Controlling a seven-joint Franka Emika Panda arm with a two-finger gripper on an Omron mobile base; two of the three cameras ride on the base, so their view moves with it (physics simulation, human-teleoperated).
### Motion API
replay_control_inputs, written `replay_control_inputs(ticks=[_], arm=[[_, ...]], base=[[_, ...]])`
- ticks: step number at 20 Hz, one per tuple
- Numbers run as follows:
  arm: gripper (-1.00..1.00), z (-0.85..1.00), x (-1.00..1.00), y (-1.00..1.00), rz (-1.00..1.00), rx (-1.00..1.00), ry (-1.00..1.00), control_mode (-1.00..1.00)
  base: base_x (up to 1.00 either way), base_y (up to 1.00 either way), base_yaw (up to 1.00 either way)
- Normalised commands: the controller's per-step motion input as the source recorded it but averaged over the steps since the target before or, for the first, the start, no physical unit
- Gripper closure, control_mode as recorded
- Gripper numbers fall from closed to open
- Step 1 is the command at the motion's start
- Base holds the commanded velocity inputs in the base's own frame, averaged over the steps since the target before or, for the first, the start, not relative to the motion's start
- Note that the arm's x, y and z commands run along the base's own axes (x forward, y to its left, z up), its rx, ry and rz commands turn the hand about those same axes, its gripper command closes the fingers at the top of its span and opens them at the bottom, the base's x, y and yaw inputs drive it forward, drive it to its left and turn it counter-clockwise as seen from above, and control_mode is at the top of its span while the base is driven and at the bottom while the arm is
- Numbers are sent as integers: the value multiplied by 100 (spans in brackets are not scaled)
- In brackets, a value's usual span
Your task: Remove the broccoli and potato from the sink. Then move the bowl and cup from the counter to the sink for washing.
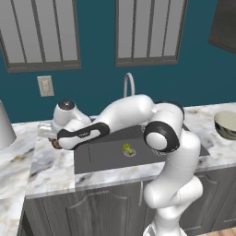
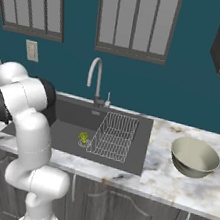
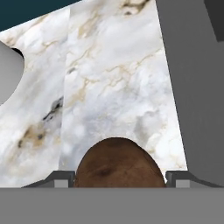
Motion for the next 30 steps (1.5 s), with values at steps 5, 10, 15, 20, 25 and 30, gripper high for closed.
replay_control_inputs(ticks=[5, 10, 15, 20, 25, 30], arm=[[100, -18, 2, 13, -6, -3, 0, -100], [100, -17, 1, 9, -5, -2, 1, -100], [100, -18, 0, 8, -4, 0, 1, -100], [100, -19, 0, 6, -4, 0, 3, -100], [100, -19, 0, 5, -4, 0, 3, -100], [100, -17, 0, 3, -3, 0, 4, -100]], base=[[0, 0, 0], [0, 0, 0], [0, 0, 0], [0, 0, 0], [0, 0, 0], [0, 0, 0]])
